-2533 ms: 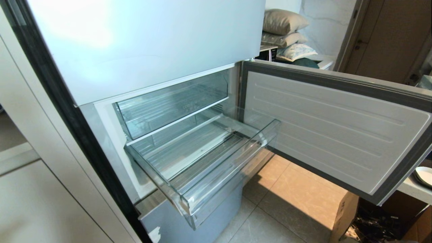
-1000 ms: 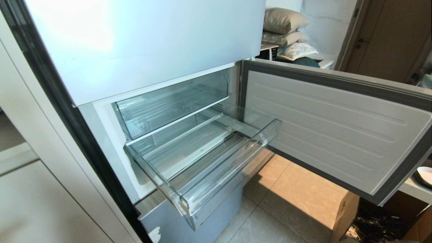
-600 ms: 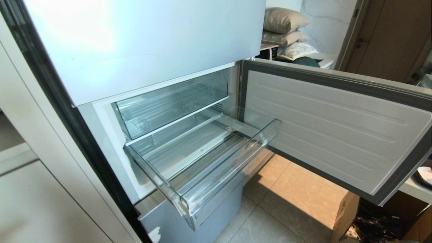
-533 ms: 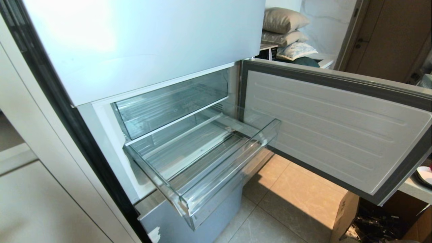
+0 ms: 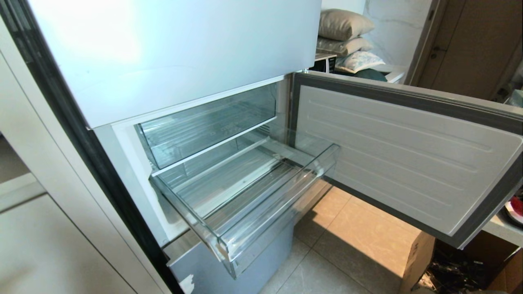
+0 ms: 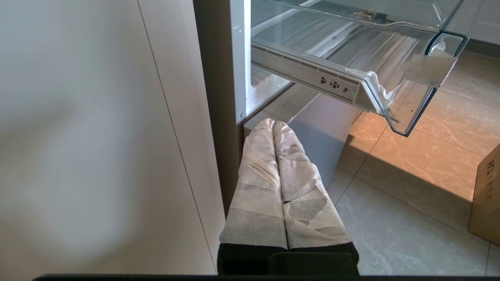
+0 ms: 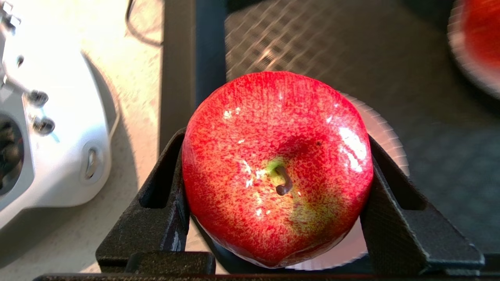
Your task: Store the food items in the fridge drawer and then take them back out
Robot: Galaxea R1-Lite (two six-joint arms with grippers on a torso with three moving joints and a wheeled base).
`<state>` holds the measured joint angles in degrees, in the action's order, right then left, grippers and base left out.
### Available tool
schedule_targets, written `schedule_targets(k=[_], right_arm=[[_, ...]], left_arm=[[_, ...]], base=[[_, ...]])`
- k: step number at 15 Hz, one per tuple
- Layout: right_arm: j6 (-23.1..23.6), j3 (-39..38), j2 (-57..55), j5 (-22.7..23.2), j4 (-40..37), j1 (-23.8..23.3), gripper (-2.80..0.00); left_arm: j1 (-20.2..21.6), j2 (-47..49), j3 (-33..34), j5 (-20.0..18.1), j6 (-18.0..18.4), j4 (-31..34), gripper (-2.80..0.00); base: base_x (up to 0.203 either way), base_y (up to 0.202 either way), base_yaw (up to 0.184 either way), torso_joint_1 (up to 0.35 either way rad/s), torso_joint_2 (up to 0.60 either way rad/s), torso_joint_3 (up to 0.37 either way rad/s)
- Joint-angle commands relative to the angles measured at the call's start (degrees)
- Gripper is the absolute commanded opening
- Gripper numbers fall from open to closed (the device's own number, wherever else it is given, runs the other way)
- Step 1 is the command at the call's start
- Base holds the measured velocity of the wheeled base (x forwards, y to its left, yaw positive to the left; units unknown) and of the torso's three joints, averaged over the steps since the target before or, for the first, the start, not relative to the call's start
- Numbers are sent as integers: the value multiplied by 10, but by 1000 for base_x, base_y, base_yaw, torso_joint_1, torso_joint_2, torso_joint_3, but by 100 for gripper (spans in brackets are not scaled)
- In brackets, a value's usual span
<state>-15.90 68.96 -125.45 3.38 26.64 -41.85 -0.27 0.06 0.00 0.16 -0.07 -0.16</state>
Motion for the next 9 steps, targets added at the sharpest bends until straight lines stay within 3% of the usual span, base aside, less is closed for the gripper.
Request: schedule_targets(k=[1,6,7,9], right_arm=[[-1,-1,-3,0,2,0,-280],[0,-1,-6,-1,2,0,-280],[0,-1,-5,-2,2,0,0],[0,-1,-4,-2,2,0,0]], left_arm=[[0,0,0,0,0,0,-280],[0,0,0,0,0,0,-280],[0,0,0,0,0,0,-280],[0,0,0,0,0,0,-280]], base=[[0,0,0,0,0,0],[0,0,0,0,0,0],[0,0,0,0,0,0],[0,0,0,0,0,0]])
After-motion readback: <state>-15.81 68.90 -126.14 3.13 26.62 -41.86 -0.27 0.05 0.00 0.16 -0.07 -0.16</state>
